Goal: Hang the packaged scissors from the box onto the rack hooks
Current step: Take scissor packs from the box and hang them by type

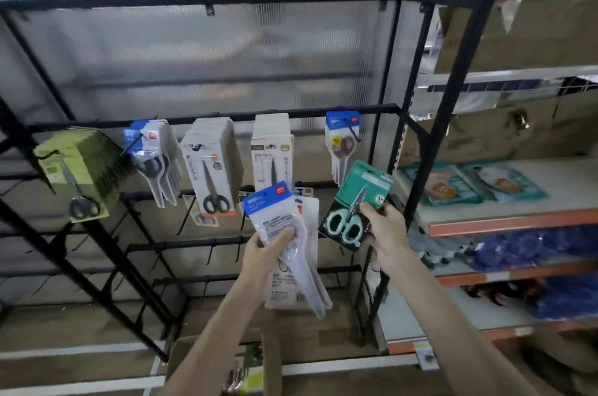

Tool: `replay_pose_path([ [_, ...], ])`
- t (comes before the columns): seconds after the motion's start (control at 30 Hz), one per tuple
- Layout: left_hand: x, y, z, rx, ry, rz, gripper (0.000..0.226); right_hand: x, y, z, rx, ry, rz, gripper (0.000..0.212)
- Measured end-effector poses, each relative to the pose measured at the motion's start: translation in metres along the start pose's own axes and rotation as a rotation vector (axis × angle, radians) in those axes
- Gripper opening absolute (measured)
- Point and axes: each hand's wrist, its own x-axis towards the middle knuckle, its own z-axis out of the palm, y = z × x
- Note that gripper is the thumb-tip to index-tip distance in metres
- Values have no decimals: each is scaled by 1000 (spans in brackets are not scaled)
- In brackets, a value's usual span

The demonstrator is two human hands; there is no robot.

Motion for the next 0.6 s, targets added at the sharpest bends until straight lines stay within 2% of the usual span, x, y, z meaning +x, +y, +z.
replay_pose_path([
  [0.23,-16,8,-51,85,62,48,24,-38,3,21,-180,-109,-110,3],
  [0.4,-28,1,-110,122,148,-4,14,-70,35,69,-273,-214,-29,8],
  [0.5,-34,4,-152,105,176,-24,13,-89,60,99,-303,-187,13,15],
  [0.6,-37,10,-193,92,161,-46,13,-112,83,128,-300,-166,52,13],
])
